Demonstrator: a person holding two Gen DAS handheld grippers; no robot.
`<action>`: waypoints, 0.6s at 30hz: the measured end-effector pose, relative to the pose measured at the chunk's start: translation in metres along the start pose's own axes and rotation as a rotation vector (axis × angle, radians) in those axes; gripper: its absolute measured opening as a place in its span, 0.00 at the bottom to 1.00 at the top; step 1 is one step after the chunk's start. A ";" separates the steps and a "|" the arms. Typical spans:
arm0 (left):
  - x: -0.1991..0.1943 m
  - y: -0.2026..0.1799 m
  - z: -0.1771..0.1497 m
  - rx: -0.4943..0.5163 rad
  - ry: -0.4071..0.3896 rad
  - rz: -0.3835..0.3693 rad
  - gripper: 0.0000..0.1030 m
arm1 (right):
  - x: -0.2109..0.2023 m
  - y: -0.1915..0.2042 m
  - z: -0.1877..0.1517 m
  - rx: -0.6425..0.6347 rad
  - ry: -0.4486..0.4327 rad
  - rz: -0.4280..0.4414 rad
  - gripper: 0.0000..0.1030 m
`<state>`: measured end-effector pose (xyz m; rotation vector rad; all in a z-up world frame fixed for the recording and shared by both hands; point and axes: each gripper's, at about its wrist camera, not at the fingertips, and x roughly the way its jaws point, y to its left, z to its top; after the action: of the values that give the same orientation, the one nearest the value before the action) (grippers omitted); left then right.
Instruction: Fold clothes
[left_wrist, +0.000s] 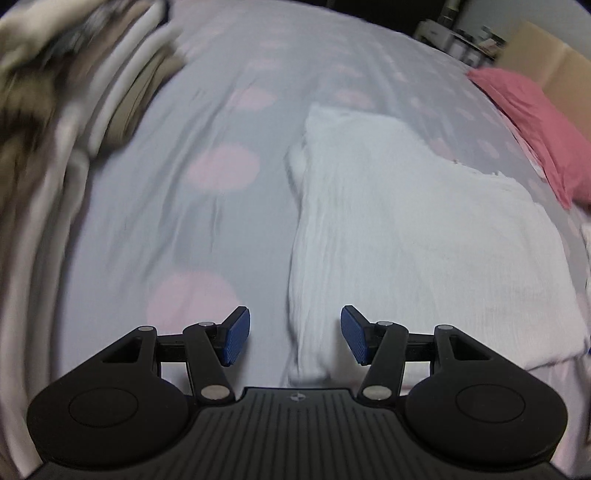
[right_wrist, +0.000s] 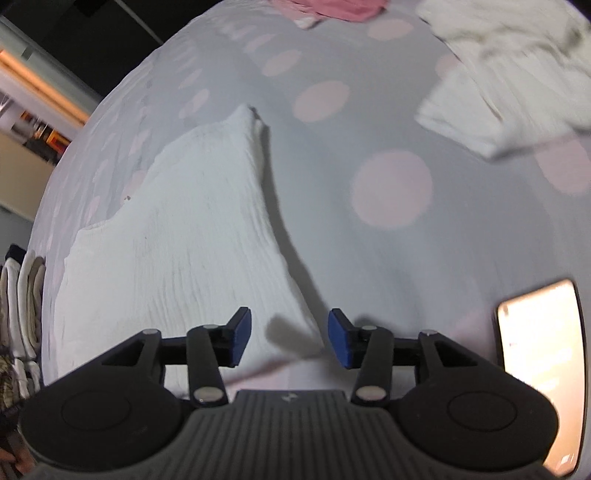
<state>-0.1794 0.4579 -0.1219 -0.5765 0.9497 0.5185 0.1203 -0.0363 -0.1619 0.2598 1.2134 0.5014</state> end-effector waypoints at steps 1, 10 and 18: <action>0.002 0.003 -0.005 -0.032 0.008 -0.011 0.51 | -0.001 -0.004 -0.003 0.019 -0.003 0.009 0.51; 0.021 0.019 -0.026 -0.224 0.009 -0.062 0.51 | 0.027 -0.021 -0.007 0.167 0.014 0.072 0.51; 0.028 -0.010 -0.028 -0.113 -0.015 -0.026 0.20 | 0.040 0.005 -0.012 0.072 0.017 0.049 0.22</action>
<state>-0.1759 0.4364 -0.1561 -0.6847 0.9019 0.5546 0.1181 -0.0128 -0.1973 0.3479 1.2458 0.5036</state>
